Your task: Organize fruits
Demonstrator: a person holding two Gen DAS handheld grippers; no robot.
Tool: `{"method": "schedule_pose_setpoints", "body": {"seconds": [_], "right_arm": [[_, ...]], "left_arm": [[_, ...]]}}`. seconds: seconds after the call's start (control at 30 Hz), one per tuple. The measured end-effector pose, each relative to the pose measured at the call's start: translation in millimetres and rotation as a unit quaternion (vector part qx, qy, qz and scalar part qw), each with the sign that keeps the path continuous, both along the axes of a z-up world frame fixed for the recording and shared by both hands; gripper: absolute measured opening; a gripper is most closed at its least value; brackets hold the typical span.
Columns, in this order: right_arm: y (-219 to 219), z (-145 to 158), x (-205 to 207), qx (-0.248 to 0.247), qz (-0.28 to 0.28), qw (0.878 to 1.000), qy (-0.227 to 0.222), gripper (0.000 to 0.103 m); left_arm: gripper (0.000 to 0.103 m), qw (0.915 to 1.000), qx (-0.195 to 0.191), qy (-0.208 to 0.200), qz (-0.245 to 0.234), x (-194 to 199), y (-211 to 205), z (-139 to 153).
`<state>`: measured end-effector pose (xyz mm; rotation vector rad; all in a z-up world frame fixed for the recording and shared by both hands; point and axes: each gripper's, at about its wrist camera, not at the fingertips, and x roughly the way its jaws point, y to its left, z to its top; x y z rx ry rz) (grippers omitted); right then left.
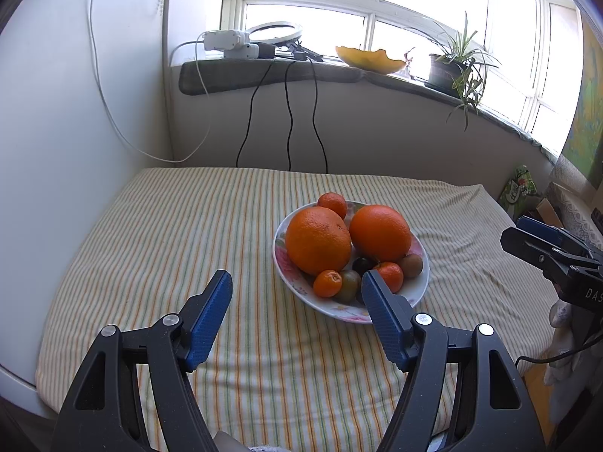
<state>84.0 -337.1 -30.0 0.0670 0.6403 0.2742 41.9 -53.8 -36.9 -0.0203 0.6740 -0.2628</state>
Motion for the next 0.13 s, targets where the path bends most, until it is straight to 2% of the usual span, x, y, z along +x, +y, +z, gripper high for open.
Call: {"method": "schedule_pose_setpoints", "body": {"seconds": [0.13], "right_arm": [[-0.1,-0.4,0.2,-0.001,0.000,1.000,-0.001,0.090]], "left_arm": [[0.071,1.0000,-0.001,0.000,0.001,0.1,0.0,-0.3]]}}
